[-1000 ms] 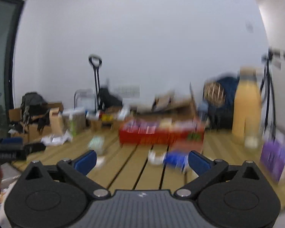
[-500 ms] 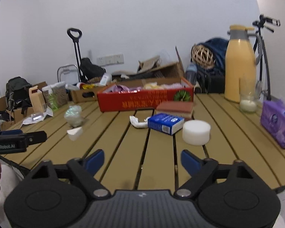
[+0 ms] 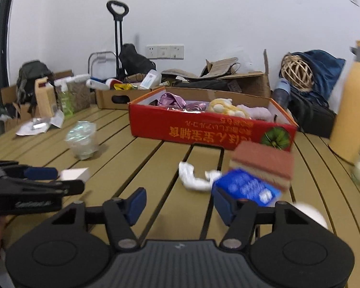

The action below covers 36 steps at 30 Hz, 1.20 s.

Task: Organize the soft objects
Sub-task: 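Grasp the white foam wedge with the left gripper while the right gripper grasps the white crumpled tissue, then lower the foam wedge into the box with the left gripper while the right gripper drops the tissue there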

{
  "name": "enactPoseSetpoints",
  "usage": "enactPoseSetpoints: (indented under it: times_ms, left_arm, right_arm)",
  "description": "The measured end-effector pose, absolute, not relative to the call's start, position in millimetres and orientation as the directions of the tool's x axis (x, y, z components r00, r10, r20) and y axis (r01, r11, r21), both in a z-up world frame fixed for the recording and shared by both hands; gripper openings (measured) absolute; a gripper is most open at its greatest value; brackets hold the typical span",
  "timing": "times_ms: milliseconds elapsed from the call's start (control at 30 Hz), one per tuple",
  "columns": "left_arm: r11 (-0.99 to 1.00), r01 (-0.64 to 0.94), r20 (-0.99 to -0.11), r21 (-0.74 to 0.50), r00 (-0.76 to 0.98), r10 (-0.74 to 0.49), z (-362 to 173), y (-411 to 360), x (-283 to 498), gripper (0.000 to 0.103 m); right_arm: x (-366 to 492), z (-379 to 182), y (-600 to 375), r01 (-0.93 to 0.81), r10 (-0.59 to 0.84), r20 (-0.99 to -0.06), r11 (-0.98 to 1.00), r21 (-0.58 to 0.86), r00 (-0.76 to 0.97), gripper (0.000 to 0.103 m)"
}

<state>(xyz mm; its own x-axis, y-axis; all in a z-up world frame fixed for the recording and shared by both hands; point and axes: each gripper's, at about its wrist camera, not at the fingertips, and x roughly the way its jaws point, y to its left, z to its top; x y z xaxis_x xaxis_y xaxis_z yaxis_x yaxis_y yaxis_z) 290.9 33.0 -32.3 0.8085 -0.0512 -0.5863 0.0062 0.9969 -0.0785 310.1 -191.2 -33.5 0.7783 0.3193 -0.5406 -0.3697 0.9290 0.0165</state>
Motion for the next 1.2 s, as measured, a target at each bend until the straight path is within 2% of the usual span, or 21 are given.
enactPoseSetpoints:
  times_ms: [67,267,300,333,433,700,900,1067,1133,1200]
  left_arm:
    - [0.993,-0.004,-0.585,-0.122,0.808,-0.069,-32,42,293,0.035]
    - [0.985,0.010,-0.572,-0.175,0.813,-0.110,-33,52,297,0.032]
    - [0.984,0.012,-0.571,-0.180,0.813,-0.114,-33,52,297,0.031]
    - [0.983,0.012,-0.569,-0.186,0.814,-0.118,-33,52,297,0.031]
    - [0.986,0.013,-0.566,-0.163,0.818,-0.104,-31,49,294,0.031]
    - [0.983,0.107,-0.514,-0.148,0.841,-0.169,-7,22,257,0.031]
    - [0.971,0.195,-0.492,-0.142,0.837,-0.240,11,-2,258,0.032]
    - [0.945,0.282,-0.446,-0.164,0.834,-0.326,53,-17,306,0.032]
    - [0.920,0.340,-0.456,-0.195,0.799,-0.392,63,-24,346,0.033]
    - [0.916,0.338,-0.484,-0.218,0.777,-0.402,65,-31,389,0.033]
  right_arm:
    - [329,-36,-184,-0.369,0.305,-0.541,0.929,-0.010,0.784,0.059]
    - [373,-50,-162,-0.373,0.274,-0.590,0.927,-0.050,0.760,0.036]
    - [377,-54,-158,-0.374,0.263,-0.601,0.925,-0.065,0.755,0.030]
    - [380,-58,-156,-0.369,0.254,-0.611,0.927,-0.067,0.750,0.018]
    - [385,-62,-155,-0.363,0.256,-0.627,0.931,-0.045,0.735,0.006]
    - [310,-33,-173,-0.471,0.420,-0.585,0.879,0.072,0.694,0.006]
    - [263,-16,-205,-0.432,0.459,-0.513,0.884,0.181,0.725,0.006]
    - [284,16,-241,-0.459,0.504,-0.435,0.863,0.212,0.746,0.006]
    - [312,31,-253,-0.453,0.504,-0.399,0.863,0.221,0.766,0.006]
    - [347,41,-264,-0.415,0.485,-0.375,0.873,0.255,0.790,0.006]
